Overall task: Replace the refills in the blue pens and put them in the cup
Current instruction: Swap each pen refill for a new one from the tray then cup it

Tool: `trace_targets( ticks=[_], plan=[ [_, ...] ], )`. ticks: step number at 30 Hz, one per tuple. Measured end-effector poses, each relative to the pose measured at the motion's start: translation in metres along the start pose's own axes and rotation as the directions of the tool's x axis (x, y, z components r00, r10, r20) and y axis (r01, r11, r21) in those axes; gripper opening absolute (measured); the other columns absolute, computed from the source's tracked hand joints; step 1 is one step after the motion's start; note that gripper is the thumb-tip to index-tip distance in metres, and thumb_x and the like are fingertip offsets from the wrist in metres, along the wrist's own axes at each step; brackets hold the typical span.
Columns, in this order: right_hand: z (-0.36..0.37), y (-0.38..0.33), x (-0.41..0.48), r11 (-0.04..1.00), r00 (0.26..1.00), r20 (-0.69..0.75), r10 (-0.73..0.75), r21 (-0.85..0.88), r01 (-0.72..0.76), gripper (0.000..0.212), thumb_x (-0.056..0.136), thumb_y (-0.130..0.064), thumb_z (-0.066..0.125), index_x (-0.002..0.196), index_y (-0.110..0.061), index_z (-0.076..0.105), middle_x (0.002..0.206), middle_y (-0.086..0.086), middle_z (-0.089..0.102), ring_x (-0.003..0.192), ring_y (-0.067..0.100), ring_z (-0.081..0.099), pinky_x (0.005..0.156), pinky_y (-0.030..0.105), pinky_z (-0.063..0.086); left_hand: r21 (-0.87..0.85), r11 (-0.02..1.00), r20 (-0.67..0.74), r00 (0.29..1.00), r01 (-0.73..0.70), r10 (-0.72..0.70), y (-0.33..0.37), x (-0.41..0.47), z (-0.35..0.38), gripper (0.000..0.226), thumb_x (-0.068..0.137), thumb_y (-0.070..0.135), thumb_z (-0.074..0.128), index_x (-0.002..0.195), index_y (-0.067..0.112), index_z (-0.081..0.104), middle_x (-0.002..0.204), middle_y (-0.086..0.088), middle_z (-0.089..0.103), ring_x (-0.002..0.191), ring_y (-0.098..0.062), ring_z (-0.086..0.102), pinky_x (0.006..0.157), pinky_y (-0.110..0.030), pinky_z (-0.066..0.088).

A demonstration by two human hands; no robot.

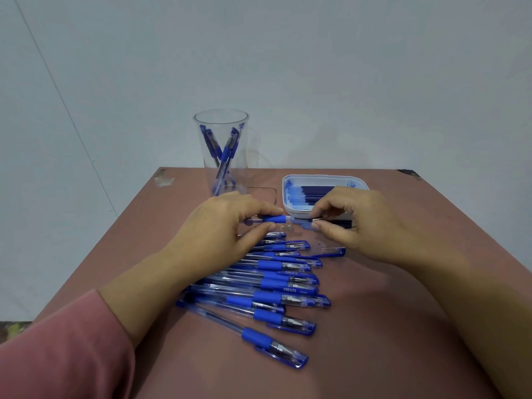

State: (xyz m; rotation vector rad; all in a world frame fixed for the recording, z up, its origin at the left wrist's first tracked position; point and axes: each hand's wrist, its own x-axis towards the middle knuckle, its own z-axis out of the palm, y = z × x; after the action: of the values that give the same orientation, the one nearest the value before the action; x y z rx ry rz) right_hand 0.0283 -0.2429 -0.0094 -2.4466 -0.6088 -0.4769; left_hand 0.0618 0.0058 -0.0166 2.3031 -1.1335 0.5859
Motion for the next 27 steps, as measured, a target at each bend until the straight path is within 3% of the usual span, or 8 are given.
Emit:
trace_targets(
  ticks=[9, 15, 19, 22, 27],
  plan=[
    [-0.009, 0.005, 0.0, 0.973, 0.957, 0.247, 0.152, -0.207, -0.101, 0.019, 0.092, -0.019, 0.061, 0.098, -0.035, 0.068, 0.095, -0.02, 0.057, 0.092, 0.0, 0.055, 0.081, 0.02, 0.043, 0.004, 1.0, -0.003, 1.0, -0.013, 0.013, -0.001, 0.0, 0.0, 0.032, 0.087, 0.041, 0.057, 0.116, 0.034, 0.068, 0.086, 0.039, 0.047, 0.079, 0.0, 0.057, 0.071, -0.025, 0.052],
    [-0.005, 0.0, 0.001, 0.954, 0.907, 0.363, 0.213, -0.28, -0.112, 0.018, 0.095, -0.018, 0.055, 0.101, -0.03, 0.067, 0.097, -0.018, 0.052, 0.092, 0.0, 0.05, 0.081, 0.014, 0.039, -0.011, 1.0, -0.014, 1.0, -0.008, 0.008, -0.002, 0.0, 0.001, 0.031, 0.089, 0.043, 0.056, 0.115, 0.033, 0.068, 0.088, 0.029, 0.055, 0.079, -0.002, 0.058, 0.071, -0.028, 0.054],
    [-0.002, -0.001, 0.003, 0.952, 0.896, 0.39, 0.214, -0.289, -0.102, 0.019, 0.096, -0.018, 0.055, 0.104, -0.031, 0.067, 0.097, -0.017, 0.051, 0.093, 0.0, 0.049, 0.082, 0.013, 0.037, -0.017, 1.0, -0.021, 1.0, 0.002, -0.002, -0.003, -0.001, 0.002, 0.027, 0.089, 0.037, 0.064, 0.115, 0.031, 0.069, 0.089, 0.024, 0.06, 0.078, -0.003, 0.058, 0.07, -0.032, 0.054],
    [-0.003, -0.001, 0.002, 0.956, 0.899, 0.383, 0.214, -0.271, -0.112, 0.024, 0.096, -0.019, 0.054, 0.111, -0.034, 0.065, 0.096, -0.02, 0.049, 0.093, -0.001, 0.049, 0.085, 0.017, 0.038, -0.012, 1.0, -0.02, 1.0, 0.0, 0.0, -0.002, 0.0, 0.001, 0.033, 0.088, 0.046, 0.055, 0.115, 0.032, 0.068, 0.088, 0.025, 0.059, 0.078, -0.003, 0.058, 0.07, -0.028, 0.053],
    [-0.012, -0.001, 0.0, 0.968, 0.95, 0.286, 0.128, -0.245, -0.056, 0.023, 0.094, -0.019, 0.056, 0.109, -0.035, 0.065, 0.098, -0.017, 0.051, 0.097, -0.002, 0.047, 0.085, 0.018, 0.038, -0.004, 1.0, -0.011, 1.0, 0.024, -0.024, -0.003, 0.0, 0.001, 0.027, 0.09, 0.039, 0.062, 0.115, 0.033, 0.068, 0.087, 0.026, 0.058, 0.079, -0.002, 0.057, 0.071, -0.031, 0.054]
  ],
)
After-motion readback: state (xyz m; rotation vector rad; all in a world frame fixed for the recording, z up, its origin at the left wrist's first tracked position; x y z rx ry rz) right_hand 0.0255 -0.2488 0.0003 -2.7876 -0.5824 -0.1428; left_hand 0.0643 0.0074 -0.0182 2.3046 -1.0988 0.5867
